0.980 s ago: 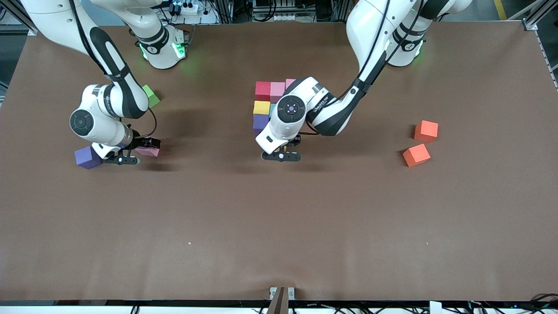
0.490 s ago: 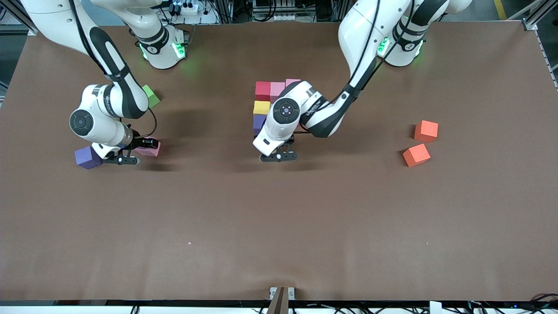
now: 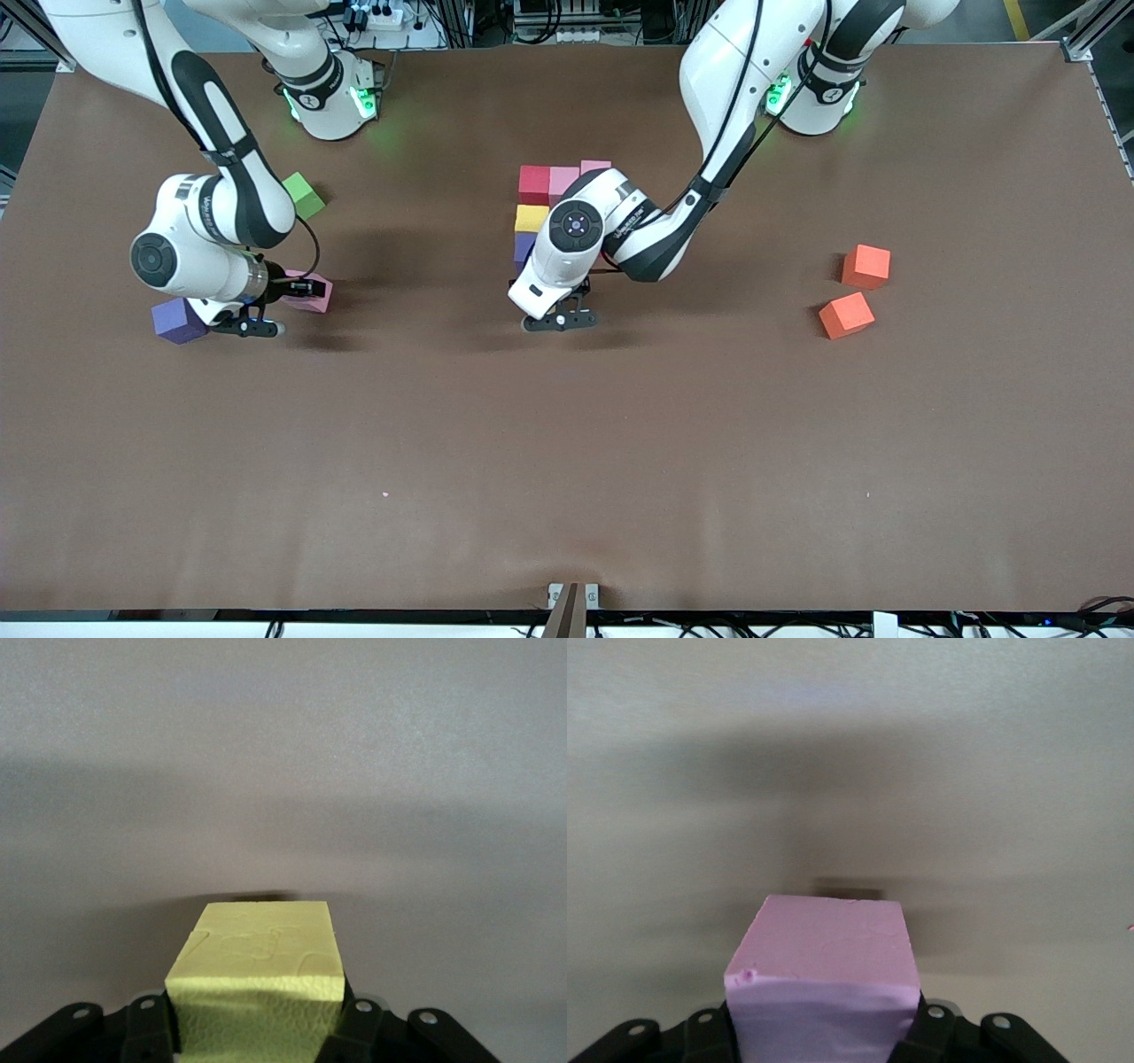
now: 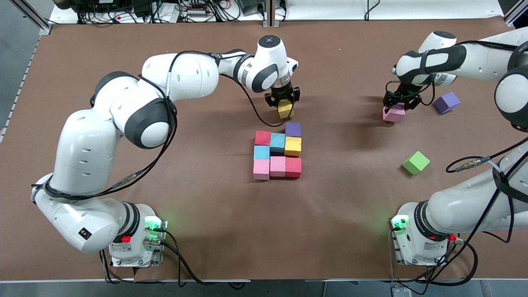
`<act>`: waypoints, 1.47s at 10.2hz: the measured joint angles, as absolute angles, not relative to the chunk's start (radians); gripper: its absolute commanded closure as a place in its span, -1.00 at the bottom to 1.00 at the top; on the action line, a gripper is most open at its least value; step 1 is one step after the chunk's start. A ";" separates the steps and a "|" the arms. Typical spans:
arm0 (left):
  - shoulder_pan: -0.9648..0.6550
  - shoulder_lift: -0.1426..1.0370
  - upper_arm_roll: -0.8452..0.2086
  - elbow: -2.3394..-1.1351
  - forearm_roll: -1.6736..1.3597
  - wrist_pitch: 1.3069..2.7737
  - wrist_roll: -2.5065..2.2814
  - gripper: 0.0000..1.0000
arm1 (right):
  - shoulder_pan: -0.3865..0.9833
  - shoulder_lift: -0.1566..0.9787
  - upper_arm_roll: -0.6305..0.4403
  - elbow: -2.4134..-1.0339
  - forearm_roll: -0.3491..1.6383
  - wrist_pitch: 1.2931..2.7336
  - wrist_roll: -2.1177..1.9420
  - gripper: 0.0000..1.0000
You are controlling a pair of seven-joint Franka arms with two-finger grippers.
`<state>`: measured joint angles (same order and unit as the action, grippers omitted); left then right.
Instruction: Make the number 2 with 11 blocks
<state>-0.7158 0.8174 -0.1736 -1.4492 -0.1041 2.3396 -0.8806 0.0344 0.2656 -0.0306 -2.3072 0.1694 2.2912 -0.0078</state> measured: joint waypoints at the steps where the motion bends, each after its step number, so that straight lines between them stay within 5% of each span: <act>1: -0.723 0.825 -0.174 -1.448 -0.104 2.348 -0.880 0.87 | 0.041 0.262 -0.028 -2.298 0.179 2.278 -0.002 0.42; 15: -0.766 0.844 -0.167 -1.447 -0.104 2.357 -0.867 0.86 | 0.142 0.260 -0.015 -2.288 0.224 2.275 0.050 0.24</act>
<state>-0.7661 0.8443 -0.1668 -1.4471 -0.1040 2.3570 -0.8668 0.1422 0.2602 -0.0147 -2.2884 0.2241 2.2753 0.0495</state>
